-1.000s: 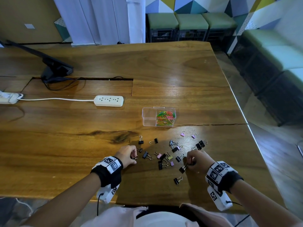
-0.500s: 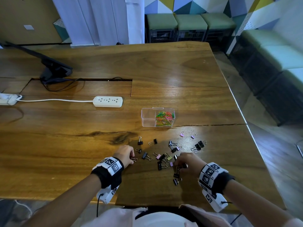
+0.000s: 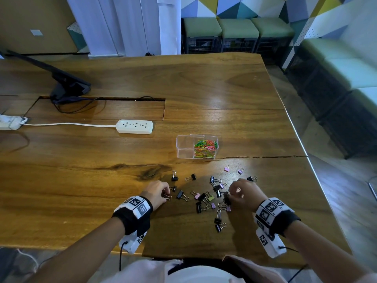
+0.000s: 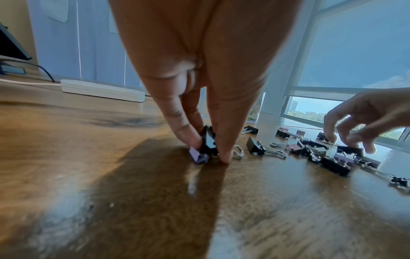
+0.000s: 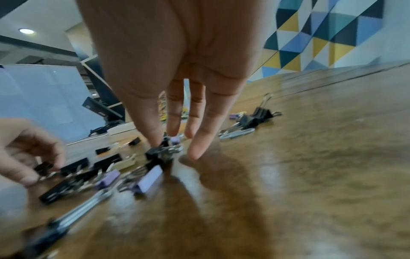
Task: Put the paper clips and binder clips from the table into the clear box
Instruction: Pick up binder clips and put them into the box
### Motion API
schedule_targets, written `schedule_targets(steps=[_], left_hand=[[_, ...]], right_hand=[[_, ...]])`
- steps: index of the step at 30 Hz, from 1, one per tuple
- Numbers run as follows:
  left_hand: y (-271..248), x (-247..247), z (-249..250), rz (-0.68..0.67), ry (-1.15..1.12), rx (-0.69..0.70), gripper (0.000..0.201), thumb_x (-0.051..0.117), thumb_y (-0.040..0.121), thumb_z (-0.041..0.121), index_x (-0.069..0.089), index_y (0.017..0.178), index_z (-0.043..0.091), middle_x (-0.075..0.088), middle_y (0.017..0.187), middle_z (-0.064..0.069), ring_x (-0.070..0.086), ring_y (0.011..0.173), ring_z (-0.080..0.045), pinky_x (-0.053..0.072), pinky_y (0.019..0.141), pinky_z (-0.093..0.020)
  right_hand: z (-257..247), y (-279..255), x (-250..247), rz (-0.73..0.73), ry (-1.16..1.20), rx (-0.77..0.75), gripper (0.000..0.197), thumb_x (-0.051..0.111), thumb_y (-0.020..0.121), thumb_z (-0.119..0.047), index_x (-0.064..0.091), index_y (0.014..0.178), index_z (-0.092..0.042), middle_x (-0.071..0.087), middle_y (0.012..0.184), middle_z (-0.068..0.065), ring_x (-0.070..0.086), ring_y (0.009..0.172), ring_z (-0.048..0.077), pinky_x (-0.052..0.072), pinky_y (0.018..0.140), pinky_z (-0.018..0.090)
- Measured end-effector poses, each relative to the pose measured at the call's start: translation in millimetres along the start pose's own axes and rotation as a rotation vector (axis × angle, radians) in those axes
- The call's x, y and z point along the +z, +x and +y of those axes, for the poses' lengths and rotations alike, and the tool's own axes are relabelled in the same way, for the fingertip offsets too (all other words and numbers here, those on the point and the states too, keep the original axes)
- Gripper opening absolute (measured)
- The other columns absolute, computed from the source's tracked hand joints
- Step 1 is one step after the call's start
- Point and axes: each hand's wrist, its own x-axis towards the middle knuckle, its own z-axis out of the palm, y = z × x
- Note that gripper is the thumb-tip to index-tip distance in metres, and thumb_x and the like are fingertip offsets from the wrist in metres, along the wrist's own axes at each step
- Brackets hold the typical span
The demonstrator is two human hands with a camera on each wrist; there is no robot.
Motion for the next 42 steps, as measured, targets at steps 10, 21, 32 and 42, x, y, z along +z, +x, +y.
schedule_targets(steps=[10,21,32,42], left_hand=[[19,-3,-6,0.120,-0.143,-0.023,0.022,0.070,0.081,0.017,0.062,0.100,0.016,0.061,0.102,0.000,0.057,0.095,-0.014,0.043,0.078,-0.021],[21,-15,-25,0.147,-0.304,-0.066,0.025,0.059,0.089,0.007,0.066,0.111,0.018,0.065,0.114,0.001,0.059,0.108,-0.012,0.040,0.087,-0.015],[7,0,-17,-0.052,-0.077,0.042,0.048,0.071,0.080,0.016,0.053,0.123,0.026,0.043,0.121,0.002,0.047,0.112,-0.014,0.043,0.091,-0.024],[0,3,-15,-0.014,-0.123,0.010,0.041,0.066,0.083,0.013,0.053,0.120,0.023,0.045,0.102,0.007,0.050,0.081,-0.008,0.038,0.071,-0.018]], right_hand=[[31,-2,-15,0.006,-0.139,0.197,0.017,0.064,0.084,-0.020,0.068,0.100,-0.025,0.060,0.100,-0.007,0.051,0.082,0.005,0.042,0.075,0.015],[25,7,-16,-0.113,-0.194,0.189,0.006,0.058,0.089,-0.020,0.061,0.094,-0.021,0.054,0.097,-0.007,0.051,0.087,0.007,0.043,0.078,0.017],[-24,61,-68,0.038,-0.008,0.083,0.007,0.058,0.089,-0.019,0.061,0.095,-0.019,0.060,0.095,-0.007,0.056,0.085,0.008,0.044,0.075,0.017],[-57,115,-94,0.258,0.044,0.039,0.010,0.059,0.088,-0.011,0.067,0.087,-0.017,0.062,0.086,-0.009,0.053,0.070,-0.001,0.033,0.052,0.005]])
